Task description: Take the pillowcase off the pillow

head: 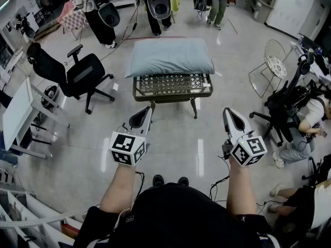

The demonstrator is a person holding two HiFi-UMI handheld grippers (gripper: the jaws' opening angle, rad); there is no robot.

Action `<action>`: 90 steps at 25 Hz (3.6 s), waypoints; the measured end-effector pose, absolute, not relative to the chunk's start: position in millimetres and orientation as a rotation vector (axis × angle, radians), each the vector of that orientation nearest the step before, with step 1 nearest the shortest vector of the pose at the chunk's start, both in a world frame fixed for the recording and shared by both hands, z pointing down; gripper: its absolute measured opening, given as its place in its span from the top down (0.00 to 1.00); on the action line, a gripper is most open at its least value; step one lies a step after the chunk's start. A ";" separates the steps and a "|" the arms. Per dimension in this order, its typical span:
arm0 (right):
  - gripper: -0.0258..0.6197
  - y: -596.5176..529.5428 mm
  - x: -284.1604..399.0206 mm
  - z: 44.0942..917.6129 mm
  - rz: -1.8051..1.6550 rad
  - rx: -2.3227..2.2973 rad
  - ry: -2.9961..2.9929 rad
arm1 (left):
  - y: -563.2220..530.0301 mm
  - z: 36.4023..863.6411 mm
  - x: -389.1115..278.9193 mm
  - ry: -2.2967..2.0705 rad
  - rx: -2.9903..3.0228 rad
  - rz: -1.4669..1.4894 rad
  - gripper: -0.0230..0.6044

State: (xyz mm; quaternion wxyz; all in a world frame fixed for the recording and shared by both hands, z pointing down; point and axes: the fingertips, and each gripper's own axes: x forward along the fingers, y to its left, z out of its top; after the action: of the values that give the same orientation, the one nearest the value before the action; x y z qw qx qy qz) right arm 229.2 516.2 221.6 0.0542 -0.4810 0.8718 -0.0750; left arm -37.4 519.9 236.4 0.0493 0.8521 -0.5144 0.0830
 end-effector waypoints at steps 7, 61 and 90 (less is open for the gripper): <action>0.95 518.9 267.2 226.4 -0.240 -1.465 2.635 | 520.0 240.8 3.3 -1.533 2.596 0.267 0.96; 0.94 78.3 267.6 364.3 -0.778 -1.450 2.752 | 83.3 380.5 92.6 -1.276 2.464 0.507 0.96; 0.64 -27.6 331.1 621.7 -1.729 -1.274 2.771 | -15.6 606.0 136.4 -1.078 2.158 1.101 0.67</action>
State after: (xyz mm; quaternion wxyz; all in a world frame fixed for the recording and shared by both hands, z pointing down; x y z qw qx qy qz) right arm 331.1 -27.6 621.7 -0.1810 -0.3575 0.7773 -0.4851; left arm 136.4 -15.6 606.0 0.2424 0.7896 -0.3944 0.4028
